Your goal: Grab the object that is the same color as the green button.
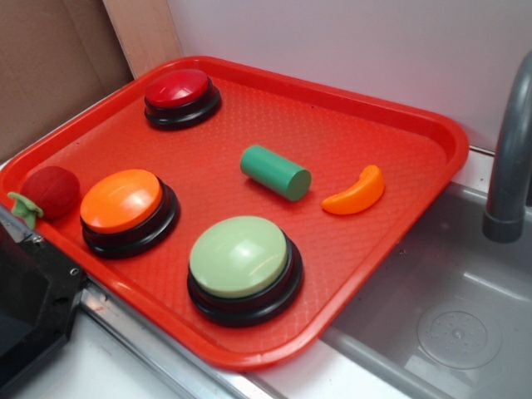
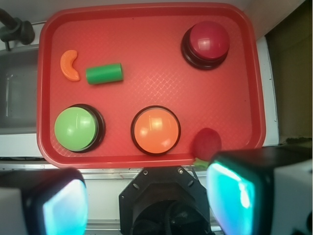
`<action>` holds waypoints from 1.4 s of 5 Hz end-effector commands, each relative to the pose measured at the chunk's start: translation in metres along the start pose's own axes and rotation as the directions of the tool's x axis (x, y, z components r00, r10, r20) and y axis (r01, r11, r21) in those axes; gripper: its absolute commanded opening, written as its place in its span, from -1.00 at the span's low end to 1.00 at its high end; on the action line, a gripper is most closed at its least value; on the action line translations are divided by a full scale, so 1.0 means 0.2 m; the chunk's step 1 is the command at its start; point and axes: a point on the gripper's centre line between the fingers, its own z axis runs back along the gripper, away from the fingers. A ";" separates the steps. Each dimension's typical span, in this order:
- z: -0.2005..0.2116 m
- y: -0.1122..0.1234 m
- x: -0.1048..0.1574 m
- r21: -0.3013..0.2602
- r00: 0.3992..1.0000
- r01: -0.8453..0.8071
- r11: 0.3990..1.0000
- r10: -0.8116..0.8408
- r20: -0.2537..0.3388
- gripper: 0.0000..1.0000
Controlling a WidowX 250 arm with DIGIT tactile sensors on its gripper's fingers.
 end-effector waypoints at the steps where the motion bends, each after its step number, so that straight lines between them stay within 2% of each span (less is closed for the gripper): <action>1: 0.00 0.00 0.00 0.000 1.000 0.000 1.000 0.000 0.000 1.00; 2: -0.06 -0.02 0.12 0.024 0.974 0.226 0.974 -0.226 0.020 1.00; 3: -0.12 -0.05 0.21 0.081 0.910 0.412 0.907 -0.415 0.018 1.00; 4: -0.23 -0.10 0.31 0.004 0.784 0.621 0.784 -0.621 -0.002 1.00; 5: -0.35 -0.13 0.41 -0.033 0.610 0.793 0.609 -0.790 0.059 1.00; 6: -0.48 -0.17 0.49 -0.067 0.401 0.916 0.396 -0.909 0.111 1.00; 7: -0.63 -0.23 0.52 -0.082 0.170 0.984 0.157 -0.969 0.181 1.00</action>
